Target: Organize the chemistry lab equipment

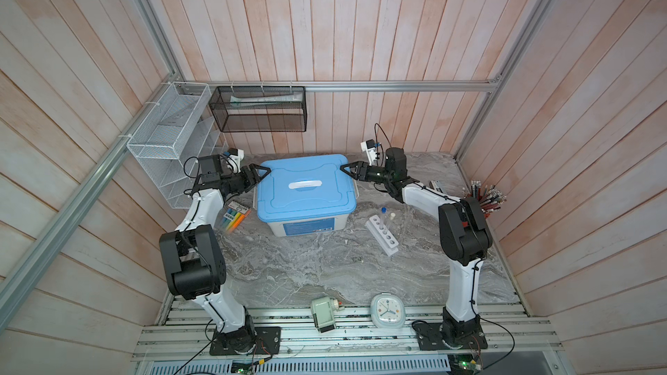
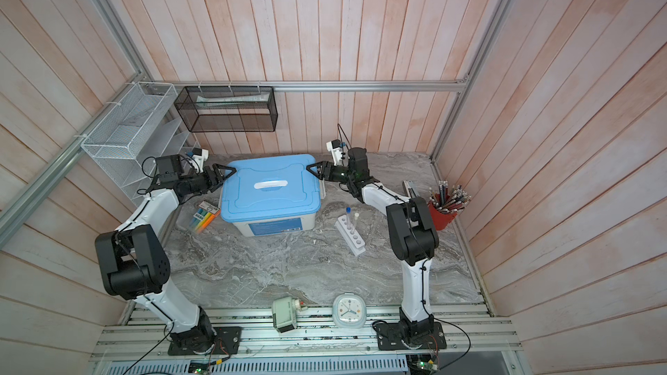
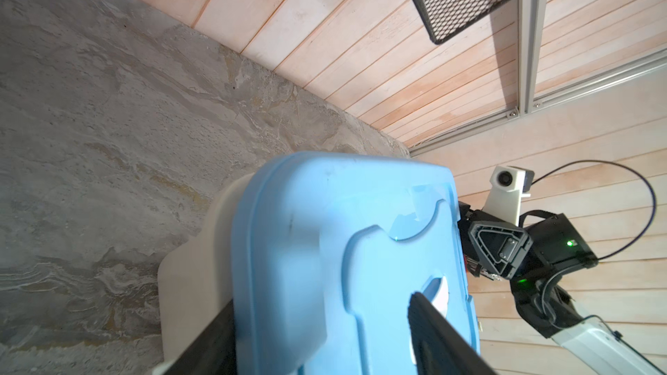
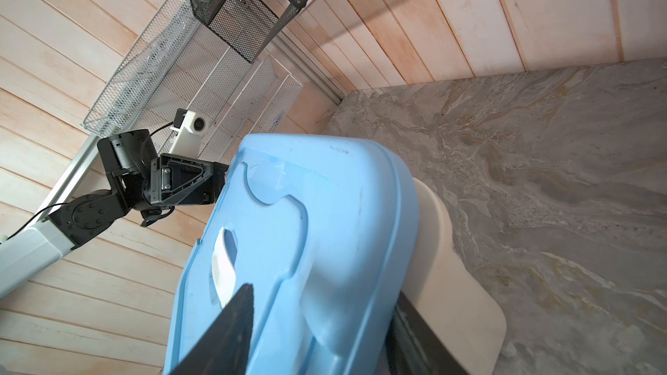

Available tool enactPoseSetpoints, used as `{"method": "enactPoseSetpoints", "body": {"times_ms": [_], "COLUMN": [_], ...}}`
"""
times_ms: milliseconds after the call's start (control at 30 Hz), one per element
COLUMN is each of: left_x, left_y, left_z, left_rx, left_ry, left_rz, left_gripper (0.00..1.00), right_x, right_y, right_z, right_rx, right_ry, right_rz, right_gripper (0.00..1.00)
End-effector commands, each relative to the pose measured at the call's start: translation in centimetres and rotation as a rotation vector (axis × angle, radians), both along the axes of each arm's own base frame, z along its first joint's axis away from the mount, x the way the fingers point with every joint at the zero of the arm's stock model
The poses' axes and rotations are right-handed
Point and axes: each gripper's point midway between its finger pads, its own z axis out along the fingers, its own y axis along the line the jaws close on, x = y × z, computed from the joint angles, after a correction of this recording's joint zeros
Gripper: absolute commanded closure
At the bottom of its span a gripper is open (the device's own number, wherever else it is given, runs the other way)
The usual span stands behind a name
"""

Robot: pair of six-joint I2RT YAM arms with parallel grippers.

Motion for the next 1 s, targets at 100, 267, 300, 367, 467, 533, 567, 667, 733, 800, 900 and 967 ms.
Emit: {"method": "enactPoseSetpoints", "body": {"times_ms": [100,267,300,367,467,533,567,667,733,800,900,967], "left_x": [-0.5,-0.5,-0.5,-0.6,-0.6,-0.6,-0.7,-0.7,-0.8,-0.8,-0.8,-0.9], "left_y": [1.8,2.0,2.1,2.1,2.1,2.2,2.2,2.2,2.3,2.5,3.0,3.0], "left_z": [-4.7,-4.3,-4.2,-4.0,-3.8,-3.6,-3.5,-3.1,-2.8,-2.5,-2.0,-1.5], "left_rx": [0.036,0.04,0.042,0.043,0.048,0.052,0.053,0.06,0.07,0.083,0.109,0.114], "left_ry": [0.156,0.146,0.143,0.139,0.134,0.127,0.127,0.12,0.114,0.11,0.106,0.097], "left_rz": [0.08,0.088,0.088,0.088,0.089,0.09,0.091,0.095,0.099,0.109,0.13,0.135], "left_gripper": [0.0,0.0,0.0,0.0,0.0,0.0,0.0,0.0,0.0,0.0,0.0,0.0], "right_x": [0.8,1.0,1.1,1.0,0.9,0.9,0.9,1.0,1.0,1.2,1.2,1.2], "right_y": [0.2,0.4,0.4,0.4,0.2,0.0,-0.1,-0.4,-0.6,-0.8,-1.0,-1.2], "right_z": [-0.9,-0.9,-1.0,-1.0,-1.2,-1.3,-1.3,-1.3,-1.5,-1.5,-1.7,-1.8], "right_rx": [-0.017,-0.018,-0.02,-0.021,-0.022,-0.024,-0.024,-0.024,-0.027,-0.027,-0.028,-0.028], "right_ry": [0.002,0.001,0.001,0.001,0.003,0.004,0.004,0.006,0.008,0.007,0.01,0.009], "right_rz": [0.012,0.016,0.014,0.015,0.011,0.003,0.001,-0.007,-0.008,-0.015,-0.018,-0.021], "right_gripper": [0.42,0.42,0.42,0.41,0.42,0.41,0.42,0.42,0.41,0.42,0.42,0.42]}}
